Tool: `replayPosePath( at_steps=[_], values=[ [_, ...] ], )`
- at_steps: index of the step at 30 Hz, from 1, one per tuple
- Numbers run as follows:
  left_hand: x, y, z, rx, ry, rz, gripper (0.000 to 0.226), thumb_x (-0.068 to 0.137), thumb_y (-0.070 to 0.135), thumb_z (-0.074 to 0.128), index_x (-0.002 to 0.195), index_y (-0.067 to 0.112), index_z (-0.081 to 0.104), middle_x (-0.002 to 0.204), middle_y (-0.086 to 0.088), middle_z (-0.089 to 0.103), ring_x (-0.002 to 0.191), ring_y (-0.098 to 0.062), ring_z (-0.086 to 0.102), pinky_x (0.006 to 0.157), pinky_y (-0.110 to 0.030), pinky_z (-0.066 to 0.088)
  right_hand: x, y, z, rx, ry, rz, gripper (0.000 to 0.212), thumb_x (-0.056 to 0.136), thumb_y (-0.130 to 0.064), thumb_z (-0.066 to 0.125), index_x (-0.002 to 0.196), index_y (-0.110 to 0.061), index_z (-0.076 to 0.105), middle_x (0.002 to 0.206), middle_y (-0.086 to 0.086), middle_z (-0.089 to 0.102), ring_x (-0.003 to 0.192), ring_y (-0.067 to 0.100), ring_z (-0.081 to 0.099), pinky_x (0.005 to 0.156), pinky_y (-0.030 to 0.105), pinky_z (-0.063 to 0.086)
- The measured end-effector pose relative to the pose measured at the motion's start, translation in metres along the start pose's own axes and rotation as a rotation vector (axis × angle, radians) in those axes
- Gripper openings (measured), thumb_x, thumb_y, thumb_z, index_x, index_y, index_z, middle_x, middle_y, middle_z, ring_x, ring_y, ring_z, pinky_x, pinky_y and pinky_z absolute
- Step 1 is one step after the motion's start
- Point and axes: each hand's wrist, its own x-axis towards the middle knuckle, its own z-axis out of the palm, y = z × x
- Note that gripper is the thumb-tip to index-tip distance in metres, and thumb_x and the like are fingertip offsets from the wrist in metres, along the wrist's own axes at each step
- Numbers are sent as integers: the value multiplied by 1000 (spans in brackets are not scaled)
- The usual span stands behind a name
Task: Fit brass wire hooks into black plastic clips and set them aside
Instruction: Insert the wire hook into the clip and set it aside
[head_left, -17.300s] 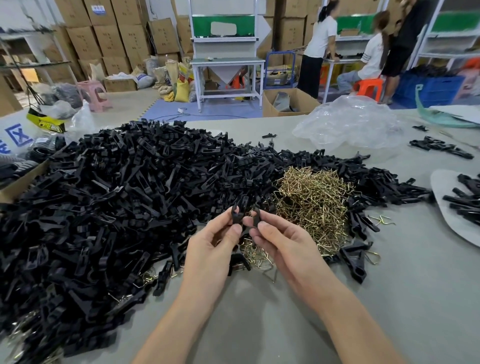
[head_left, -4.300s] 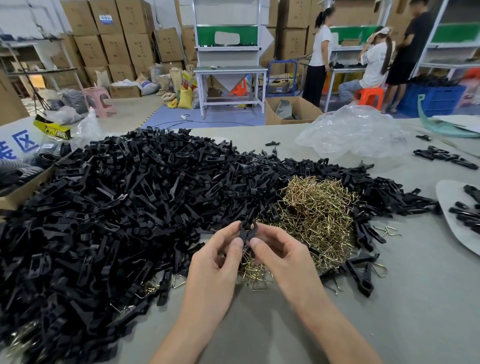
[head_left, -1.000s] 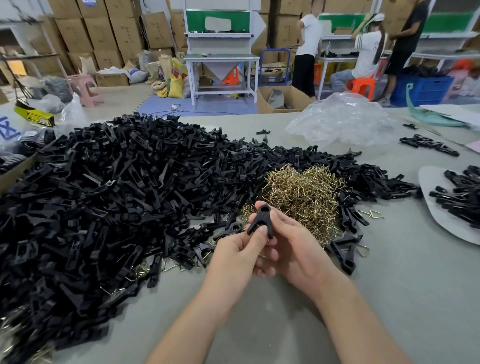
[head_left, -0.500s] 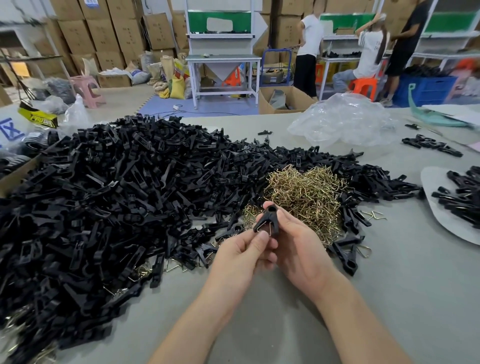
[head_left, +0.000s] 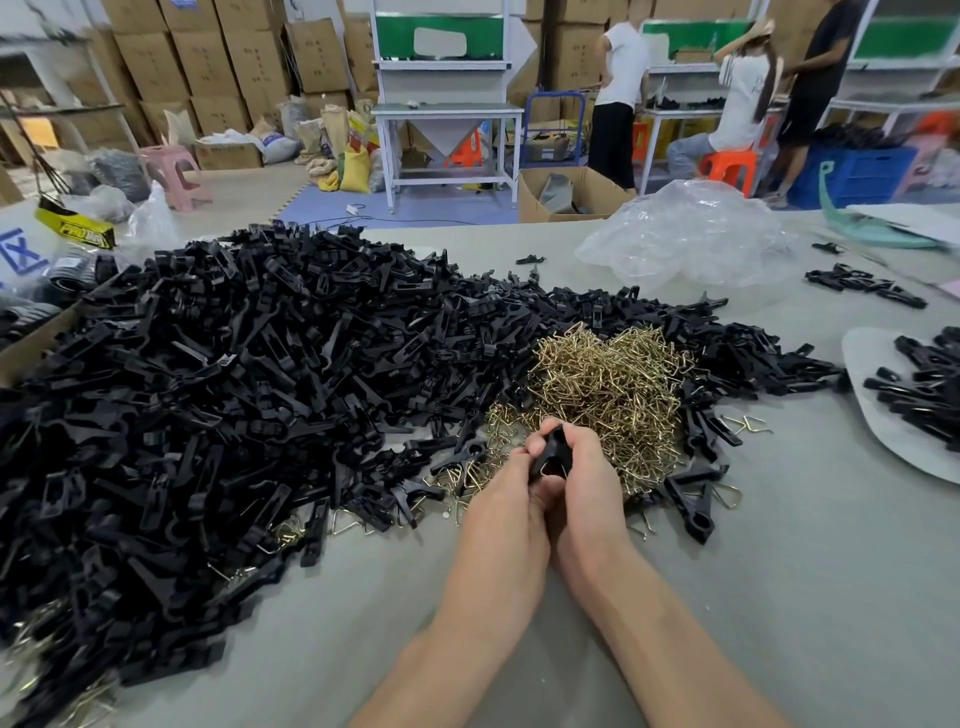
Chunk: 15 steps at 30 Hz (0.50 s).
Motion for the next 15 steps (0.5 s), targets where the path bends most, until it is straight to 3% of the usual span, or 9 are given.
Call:
replayPosePath(
  at_steps=[3,8,15],
  values=[
    [0,0,-1,-38,19,-14,42,103,5,44,136,28,55,98,8,73,88,4,66,77,-8,45,-2,0,0,-17,14,-12,39,98,-20,47,64,-25,67,66,-4,62,54,8,57,51,18,50],
    [-2,-1,-3,-43,58,-3,40,100,-1,46,130,20,63,84,18,71,77,7,65,69,-5,42,-2,4,2,-81,-5,-55,45,98,-21,45,61,-29,69,75,-1,67,60,11,58,51,17,48],
    [-1,1,-3,-49,70,-12,41,100,-2,49,131,20,63,73,31,67,77,13,63,66,-1,41,-4,8,1,-198,-17,-108,48,100,-23,41,61,-33,68,71,-7,66,57,4,56,48,15,45]
  ],
)
